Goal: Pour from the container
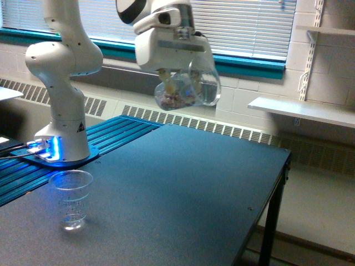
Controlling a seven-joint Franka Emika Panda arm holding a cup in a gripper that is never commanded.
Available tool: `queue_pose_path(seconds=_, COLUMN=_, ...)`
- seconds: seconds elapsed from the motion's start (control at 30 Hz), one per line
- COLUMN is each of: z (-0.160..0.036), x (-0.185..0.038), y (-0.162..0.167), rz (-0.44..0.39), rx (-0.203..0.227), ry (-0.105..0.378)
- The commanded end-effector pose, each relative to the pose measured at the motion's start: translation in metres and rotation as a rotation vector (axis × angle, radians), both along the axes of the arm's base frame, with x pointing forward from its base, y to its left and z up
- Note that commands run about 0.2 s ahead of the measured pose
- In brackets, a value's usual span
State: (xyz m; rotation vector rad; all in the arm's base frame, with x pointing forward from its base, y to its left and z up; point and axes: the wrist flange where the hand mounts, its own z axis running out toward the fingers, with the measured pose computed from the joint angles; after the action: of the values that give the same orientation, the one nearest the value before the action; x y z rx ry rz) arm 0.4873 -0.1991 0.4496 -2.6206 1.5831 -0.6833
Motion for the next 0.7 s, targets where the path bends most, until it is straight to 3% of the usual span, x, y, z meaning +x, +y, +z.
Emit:
queue_pose_path(seconds=0.03, z=-0.012, x=-0.018, y=-0.003, rz=-0.009, rx=0.031, ry=0.023)
queue_pose_path(seconds=0.33, z=-0.028, x=-0.044, y=-0.010, rz=-0.019, rx=0.073, ry=0.059)
queue_pose_path(seconds=0.7, z=-0.040, x=-0.074, y=-0.025, rz=-0.039, rx=0.071, ry=0.089)
